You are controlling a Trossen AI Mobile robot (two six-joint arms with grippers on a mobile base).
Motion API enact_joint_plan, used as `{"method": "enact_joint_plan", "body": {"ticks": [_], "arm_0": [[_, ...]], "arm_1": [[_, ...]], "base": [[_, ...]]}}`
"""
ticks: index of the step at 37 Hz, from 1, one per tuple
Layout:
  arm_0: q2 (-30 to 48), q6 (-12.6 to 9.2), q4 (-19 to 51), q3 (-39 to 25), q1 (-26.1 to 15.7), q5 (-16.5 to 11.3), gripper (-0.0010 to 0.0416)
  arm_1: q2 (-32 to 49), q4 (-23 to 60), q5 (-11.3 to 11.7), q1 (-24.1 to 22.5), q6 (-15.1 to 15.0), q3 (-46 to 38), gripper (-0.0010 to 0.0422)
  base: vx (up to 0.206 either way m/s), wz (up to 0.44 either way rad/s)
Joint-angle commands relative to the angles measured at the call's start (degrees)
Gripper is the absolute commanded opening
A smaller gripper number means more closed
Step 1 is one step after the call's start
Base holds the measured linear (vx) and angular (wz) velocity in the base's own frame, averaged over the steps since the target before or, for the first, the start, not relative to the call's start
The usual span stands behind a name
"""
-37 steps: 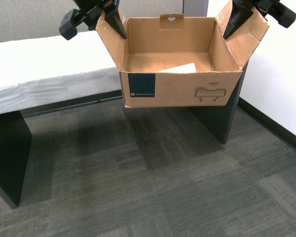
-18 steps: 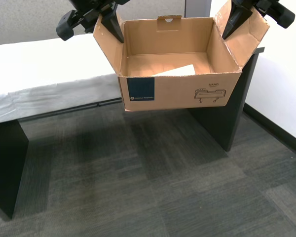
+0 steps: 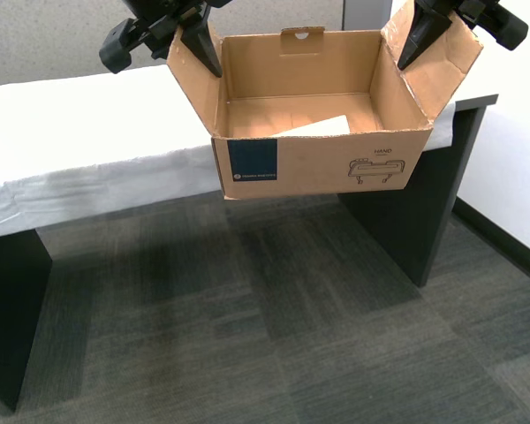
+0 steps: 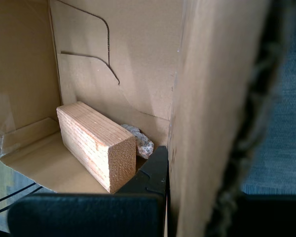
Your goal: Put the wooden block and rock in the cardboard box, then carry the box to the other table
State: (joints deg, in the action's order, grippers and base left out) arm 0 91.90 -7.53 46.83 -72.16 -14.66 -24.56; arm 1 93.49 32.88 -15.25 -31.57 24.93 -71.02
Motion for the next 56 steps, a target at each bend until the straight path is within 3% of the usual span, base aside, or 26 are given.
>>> {"method": "enact_joint_plan", "body": {"ticks": [1, 10, 23, 38, 44, 47, 53, 56], "arm_0": [[0.0, 0.1, -0.2, -0.1, -0.1, -1.1, -0.0001], [0.0, 0.0, -0.2, -0.1, -0.1, -1.1, -0.0001], [0.0, 0.1, 0.9, -0.1, -0.1, -1.1, -0.0001], [0.0, 0.7, 0.7, -0.1, -0.2, -1.1, -0.0001], [0.0, 0.3, 0.8, -0.1, -0.3, -1.1, -0.0001], [0.0, 0.1, 1.0, -0.1, -0.3, -1.1, -0.0001], [0.0, -0.7, 3.4, -0.1, -0.4, -1.1, -0.0001], [0.0, -1.4, 3.6, -0.1, -0.4, -1.1, -0.0001]], "arm_1": [[-0.1, -0.3, -0.8, -0.3, 0.0, -0.1, -0.0001], [-0.1, 0.2, -0.9, -0.4, 0.2, -0.1, -0.0001], [-0.1, 1.5, -0.8, -0.4, 3.9, -0.1, -0.0001], [-0.1, 1.4, -0.3, -0.4, 3.4, -0.1, -0.0001], [-0.1, -0.7, -0.2, -0.4, -0.5, -0.1, -0.0001], [-0.1, -1.0, -0.3, -0.4, -0.8, -0.1, -0.0001], [-0.1, -0.7, -3.5, -0.4, -3.5, -0.1, -0.0001], [-0.1, -0.3, -3.4, -0.4, -5.2, -0.1, -0.0001]], "base": [[0.152, 0.007], [0.152, -0.001], [0.154, -0.003], [0.158, 0.147], [0.153, 0.194], [0.152, 0.217], [0.153, 0.224], [0.157, 0.212]]}}
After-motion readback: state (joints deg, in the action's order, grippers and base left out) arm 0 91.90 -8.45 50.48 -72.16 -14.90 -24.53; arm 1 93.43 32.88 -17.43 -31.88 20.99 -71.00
